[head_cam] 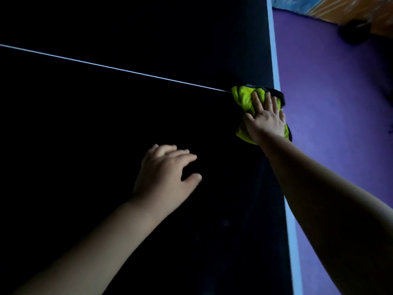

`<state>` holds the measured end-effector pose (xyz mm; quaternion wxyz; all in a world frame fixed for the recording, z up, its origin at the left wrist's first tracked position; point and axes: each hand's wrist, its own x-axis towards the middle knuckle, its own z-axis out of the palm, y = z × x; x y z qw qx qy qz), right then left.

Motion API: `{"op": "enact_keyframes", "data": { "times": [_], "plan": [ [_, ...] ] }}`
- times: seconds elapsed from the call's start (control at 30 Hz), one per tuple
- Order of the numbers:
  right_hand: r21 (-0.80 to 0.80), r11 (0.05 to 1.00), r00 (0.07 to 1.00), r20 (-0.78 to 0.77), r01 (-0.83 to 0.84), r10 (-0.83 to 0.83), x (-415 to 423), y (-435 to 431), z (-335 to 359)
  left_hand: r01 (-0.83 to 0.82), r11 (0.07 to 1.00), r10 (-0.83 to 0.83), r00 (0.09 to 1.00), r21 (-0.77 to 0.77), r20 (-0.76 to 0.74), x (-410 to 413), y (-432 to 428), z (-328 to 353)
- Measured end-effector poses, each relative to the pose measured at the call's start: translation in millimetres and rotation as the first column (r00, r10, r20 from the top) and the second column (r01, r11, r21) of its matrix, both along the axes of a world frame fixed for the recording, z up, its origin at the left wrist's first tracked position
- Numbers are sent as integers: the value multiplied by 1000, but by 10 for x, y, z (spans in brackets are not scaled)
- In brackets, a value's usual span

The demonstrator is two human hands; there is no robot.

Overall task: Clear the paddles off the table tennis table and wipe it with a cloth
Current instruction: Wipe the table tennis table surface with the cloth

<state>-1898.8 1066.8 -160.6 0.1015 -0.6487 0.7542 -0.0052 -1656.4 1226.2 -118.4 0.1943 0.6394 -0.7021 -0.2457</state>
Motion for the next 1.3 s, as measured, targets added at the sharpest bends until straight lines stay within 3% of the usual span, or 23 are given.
{"op": "enact_keyframes", "data": {
  "times": [0.13,0.27,0.5,0.77,0.9,1.07,1.3],
  "plan": [
    [32,985,985,-18,171,-171,609,-21,25,-52,997,58,992,-54,116,867,-162,-144],
    [24,983,983,-12,181,-181,1579,-190,35,-96,995,98,963,-22,252,1877,-139,-227],
    [5,1000,1000,23,-20,20,3516,-433,-16,-201,979,197,927,-22,320,3140,52,-228],
    [-13,924,924,22,-382,382,5032,-30,-36,-321,945,276,880,56,387,3644,407,-199],
    [-22,818,817,47,-575,575,5060,371,-18,-406,910,323,825,88,464,3479,511,-146],
    [-31,734,730,75,-679,679,4592,717,-12,-391,917,300,810,82,504,2959,560,-87],
    [-55,820,814,98,-570,573,3298,693,11,-308,929,168,844,204,509,1992,485,29]
  ]
}}
